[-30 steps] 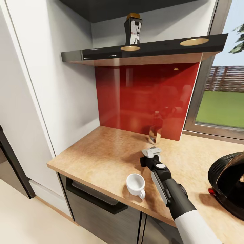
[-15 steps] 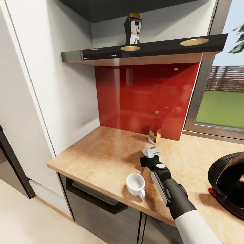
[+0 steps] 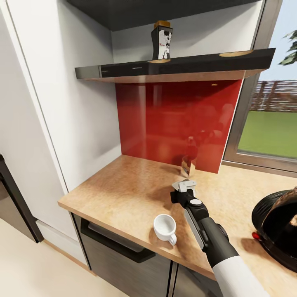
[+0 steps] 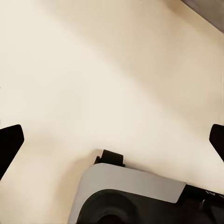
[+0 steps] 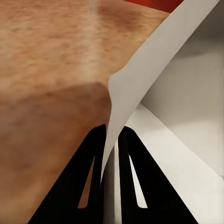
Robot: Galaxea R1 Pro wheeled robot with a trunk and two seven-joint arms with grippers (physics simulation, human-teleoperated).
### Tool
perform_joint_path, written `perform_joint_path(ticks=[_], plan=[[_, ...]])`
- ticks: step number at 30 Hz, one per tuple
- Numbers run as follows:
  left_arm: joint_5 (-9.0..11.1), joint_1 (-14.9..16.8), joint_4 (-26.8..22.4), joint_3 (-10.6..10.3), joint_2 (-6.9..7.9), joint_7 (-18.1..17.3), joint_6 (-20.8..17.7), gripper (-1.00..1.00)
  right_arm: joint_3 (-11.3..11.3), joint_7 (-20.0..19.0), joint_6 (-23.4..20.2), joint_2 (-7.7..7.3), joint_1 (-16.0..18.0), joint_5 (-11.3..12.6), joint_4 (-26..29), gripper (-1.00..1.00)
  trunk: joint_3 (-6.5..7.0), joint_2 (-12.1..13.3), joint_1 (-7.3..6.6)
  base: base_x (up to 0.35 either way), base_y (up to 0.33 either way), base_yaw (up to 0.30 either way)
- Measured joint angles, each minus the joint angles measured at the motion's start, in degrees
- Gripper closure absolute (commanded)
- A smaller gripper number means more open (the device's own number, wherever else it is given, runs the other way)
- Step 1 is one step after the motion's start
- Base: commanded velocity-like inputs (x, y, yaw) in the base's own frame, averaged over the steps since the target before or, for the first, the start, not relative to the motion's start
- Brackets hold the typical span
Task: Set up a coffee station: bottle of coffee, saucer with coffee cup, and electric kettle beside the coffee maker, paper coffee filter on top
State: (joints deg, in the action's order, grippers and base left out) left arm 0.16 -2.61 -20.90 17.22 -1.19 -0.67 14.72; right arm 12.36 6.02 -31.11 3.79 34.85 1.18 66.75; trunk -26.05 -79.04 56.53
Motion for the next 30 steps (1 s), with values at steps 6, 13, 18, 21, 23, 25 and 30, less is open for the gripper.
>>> perform_joint_path(ticks=[6,13,18,21,23,25,30], plan=[[0.0,0.0,0.0,0.0,0.0,0.0,0.0,-1.0,0.0,0.0,0.0,0.0,0.0,0.0,0.1,1.0,0.17,0.4,-0.21,0.0,0.0,0.0],[0.0,0.0,0.0,0.0,0.0,0.0,0.0,-1.0,0.0,0.0,0.0,0.0,0.0,0.0,0.1,1.0,0.9,2.0,-1.1,0.0,0.0,0.0],[0.0,0.0,0.0,0.0,0.0,0.0,0.0,-1.0,0.0,0.0,0.0,0.0,0.0,0.0,0.1,1.0,1.26,2.8,-1.54,0.0,0.0,0.0],[0.0,0.0,0.0,0.0,0.0,0.0,0.0,-1.0,0.0,0.0,0.0,0.0,0.0,0.0,0.1,1.0,1.26,2.8,-1.54,0.0,0.0,0.0],[0.0,0.0,0.0,0.0,0.0,0.0,0.0,-1.0,0.0,0.0,0.0,0.0,0.0,0.0,0.1,1.0,1.61,3.6,-1.97,0.0,0.0,0.0],[0.0,0.0,0.0,0.0,0.0,0.0,0.0,-1.0,0.0,0.0,0.0,0.0,0.0,0.0,0.1,1.0,1.97,4.4,-2.41,0.0,0.0,0.0],[0.0,0.0,0.0,0.0,0.0,0.0,0.0,-1.0,0.0,0.0,0.0,0.0,0.0,0.1,0.2,1.0,2.16,4.8,-2.64,0.0,0.0,0.0]])
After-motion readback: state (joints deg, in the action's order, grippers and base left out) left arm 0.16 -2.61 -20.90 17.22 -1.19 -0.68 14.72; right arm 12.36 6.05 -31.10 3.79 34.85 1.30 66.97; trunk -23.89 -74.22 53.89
